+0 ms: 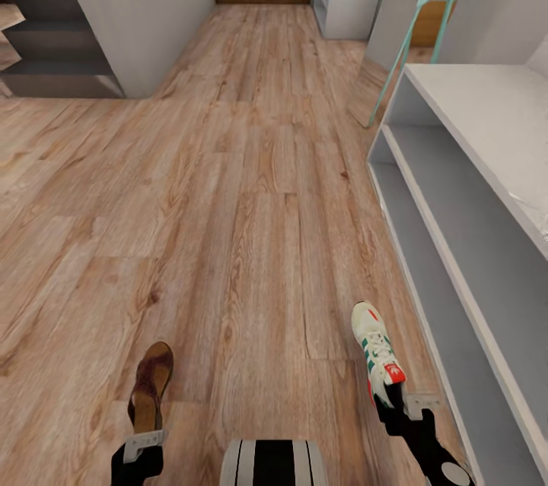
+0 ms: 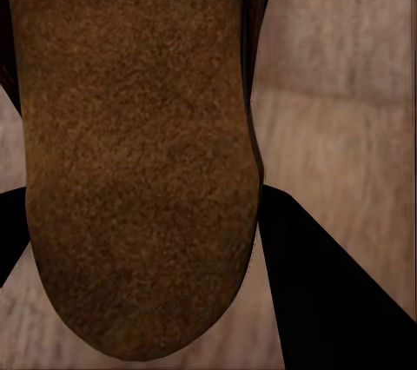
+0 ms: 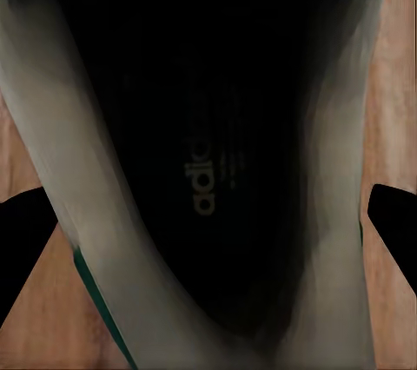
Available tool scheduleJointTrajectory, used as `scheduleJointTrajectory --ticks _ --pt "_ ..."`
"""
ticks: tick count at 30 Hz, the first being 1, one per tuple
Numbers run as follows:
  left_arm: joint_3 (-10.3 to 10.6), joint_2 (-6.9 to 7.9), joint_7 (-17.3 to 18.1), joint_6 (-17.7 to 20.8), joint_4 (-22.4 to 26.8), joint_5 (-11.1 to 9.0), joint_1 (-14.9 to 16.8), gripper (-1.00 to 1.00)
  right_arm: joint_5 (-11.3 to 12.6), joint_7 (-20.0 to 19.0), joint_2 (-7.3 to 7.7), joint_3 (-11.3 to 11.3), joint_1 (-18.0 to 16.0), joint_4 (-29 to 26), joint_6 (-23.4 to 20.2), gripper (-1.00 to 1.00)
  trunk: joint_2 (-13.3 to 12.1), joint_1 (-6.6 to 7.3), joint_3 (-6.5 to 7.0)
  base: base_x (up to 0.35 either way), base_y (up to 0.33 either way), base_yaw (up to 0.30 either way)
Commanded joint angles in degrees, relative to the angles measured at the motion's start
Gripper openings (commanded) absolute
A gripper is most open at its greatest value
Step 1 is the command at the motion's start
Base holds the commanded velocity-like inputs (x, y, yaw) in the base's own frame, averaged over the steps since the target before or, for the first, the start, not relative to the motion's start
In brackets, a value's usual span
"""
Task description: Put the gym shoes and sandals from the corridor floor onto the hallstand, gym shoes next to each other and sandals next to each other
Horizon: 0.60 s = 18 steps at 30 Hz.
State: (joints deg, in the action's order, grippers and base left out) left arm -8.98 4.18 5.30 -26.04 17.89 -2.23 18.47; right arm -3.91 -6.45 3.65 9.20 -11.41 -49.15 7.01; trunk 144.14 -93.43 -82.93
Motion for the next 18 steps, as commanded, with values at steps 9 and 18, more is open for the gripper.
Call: scheduleJointTrajectory --ticks 9,18 --pt "-0.43 0.04 0.50 -1.66 -0.24 -0.01 -1.79 -1.00 -0.39 0.75 0.31 0.37 -0.02 14.15 14.81 -1.00 -0.11 0.24 2.77 0.000 0.000 0.000" --pt "-0.35 -0.11 0.50 -5.91 -0.59 0.26 -3.91 -1.00 -0.39 0.84 0.33 0.34 -0.01 25.11 25.22 -1.00 -0.23 0.47 5.57 0.000 0.000 0.000"
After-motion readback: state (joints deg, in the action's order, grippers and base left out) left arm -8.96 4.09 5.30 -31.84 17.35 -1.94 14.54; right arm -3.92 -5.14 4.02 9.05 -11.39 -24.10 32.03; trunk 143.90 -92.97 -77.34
